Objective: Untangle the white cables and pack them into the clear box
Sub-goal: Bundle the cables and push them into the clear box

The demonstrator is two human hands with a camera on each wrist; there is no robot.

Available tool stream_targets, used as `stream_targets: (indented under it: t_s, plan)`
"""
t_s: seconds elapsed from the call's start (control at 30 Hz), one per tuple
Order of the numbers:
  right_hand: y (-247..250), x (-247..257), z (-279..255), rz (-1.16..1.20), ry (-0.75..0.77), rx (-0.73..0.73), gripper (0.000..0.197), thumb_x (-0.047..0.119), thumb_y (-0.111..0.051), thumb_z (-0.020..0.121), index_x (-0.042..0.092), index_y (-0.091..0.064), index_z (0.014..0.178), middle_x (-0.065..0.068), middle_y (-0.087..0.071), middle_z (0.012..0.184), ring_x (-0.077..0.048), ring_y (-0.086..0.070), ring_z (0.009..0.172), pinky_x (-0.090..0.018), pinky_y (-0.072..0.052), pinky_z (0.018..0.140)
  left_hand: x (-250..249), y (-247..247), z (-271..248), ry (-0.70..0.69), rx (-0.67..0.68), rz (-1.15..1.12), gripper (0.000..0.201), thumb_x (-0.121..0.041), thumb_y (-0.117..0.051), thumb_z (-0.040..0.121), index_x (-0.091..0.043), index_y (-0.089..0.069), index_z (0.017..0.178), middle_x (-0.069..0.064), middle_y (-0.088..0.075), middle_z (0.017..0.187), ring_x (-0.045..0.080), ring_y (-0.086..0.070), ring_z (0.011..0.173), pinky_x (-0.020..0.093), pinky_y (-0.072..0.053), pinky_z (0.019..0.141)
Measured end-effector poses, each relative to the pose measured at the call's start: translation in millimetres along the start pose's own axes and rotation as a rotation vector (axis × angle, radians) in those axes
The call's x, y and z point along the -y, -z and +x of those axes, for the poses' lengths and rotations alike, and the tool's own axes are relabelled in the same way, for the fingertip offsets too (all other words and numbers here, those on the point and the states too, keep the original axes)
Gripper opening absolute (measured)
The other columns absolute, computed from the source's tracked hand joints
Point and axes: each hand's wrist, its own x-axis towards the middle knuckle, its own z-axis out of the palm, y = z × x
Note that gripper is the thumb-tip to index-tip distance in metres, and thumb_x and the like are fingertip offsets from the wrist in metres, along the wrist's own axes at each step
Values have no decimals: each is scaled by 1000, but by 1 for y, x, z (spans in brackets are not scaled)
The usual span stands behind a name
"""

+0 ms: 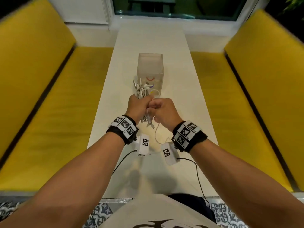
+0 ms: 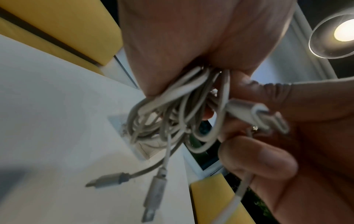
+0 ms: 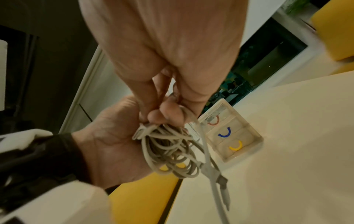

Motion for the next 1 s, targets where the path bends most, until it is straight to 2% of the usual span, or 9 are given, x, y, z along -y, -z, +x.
stream_targets:
  t_s: [0.07, 0.17, 0.27, 0.37, 0.57, 0.73, 0.87, 0.93, 1.0]
  plan:
    - [3, -1, -3, 56, -23, 30, 8, -14, -69, 83, -14, -67, 91, -13, -64, 61, -10, -57, 40, -20, -39, 38, 2, 1, 1, -2, -22, 44, 18, -11, -70, 88, -10, -66, 70, 5, -67, 62, 24, -66, 60, 37, -56, 62]
    - [13, -9, -5, 85, -70, 36, 16, -1, -74, 85, -9, -65, 96, -15, -66, 70, -20, -56, 46, -26, -39, 40, 4, 7, 3, -2, -8, 44, 25, -14, -65, 96, -7, -66, 72, 8, -68, 63, 25, -65, 56, 35, -55, 56]
    - [23, -20, -8, 38, -141, 74, 16, 14, -71, 91, -1, -66, 87, -10, -64, 64, -18, -47, 40, -23, -33, 40, 6, 14, 6, 24, 2, -58, 26, -16, -65, 97, -6, -65, 74, 8, -64, 61, 24, -61, 52, 34, -53, 55]
    - [28, -35, -15, -49, -228, 139, 36, 33, -68, 95, 2, -69, 77, -9, -55, 57, -16, -38, 38, -23, -29, 41, 3, 18, 10, 50, 38, -174, 20, -18, -63, 99, -8, -64, 82, 5, -61, 61, 21, -60, 51, 33, -53, 55]
    - [49, -66, -27, -205, -370, 117, 53, 56, -67, 89, 9, -65, 64, 1, -45, 51, -15, -33, 45, -24, -27, 45, -8, 38, 21, 89, 50, -317, 27, -31, -62, 99, -14, -56, 79, -4, -44, 51, 12, -47, 43, 28, -48, 50]
    - [71, -69, -29, -269, -360, 39, 42, 44, -64, 95, 11, -69, 69, 4, -48, 58, -11, -36, 49, -22, -29, 46, -16, 50, 16, 5, -44, -62, 28, -32, -70, 94, -14, -58, 77, -3, -45, 50, 15, -43, 42, 29, -43, 49]
    - [63, -24, -20, -355, -254, 227, 24, 12, -54, 101, 6, -71, 85, 24, -54, 45, 4, -50, 49, -7, -35, 46, -13, 29, -6, -73, 53, 285, 24, -35, -79, 86, -19, -65, 75, 0, -55, 56, 19, -47, 49, 29, -44, 50]
    - [58, -1, -10, -366, -223, 312, 21, 6, -53, 98, 2, -72, 90, 17, -54, 49, 3, -45, 44, -10, -30, 45, -7, 17, -12, -87, 135, 338, 18, -31, -80, 85, -23, -66, 76, -8, -58, 52, 16, -47, 49, 27, -43, 49]
    - [58, 18, 0, -350, -214, 363, 21, 4, -52, 93, -2, -71, 97, 5, -48, 61, -5, -35, 47, -23, -24, 47, -1, 8, -17, -106, 220, 332, 16, -27, -81, 84, -20, -67, 79, -11, -62, 53, 9, -51, 48, 25, -44, 50]
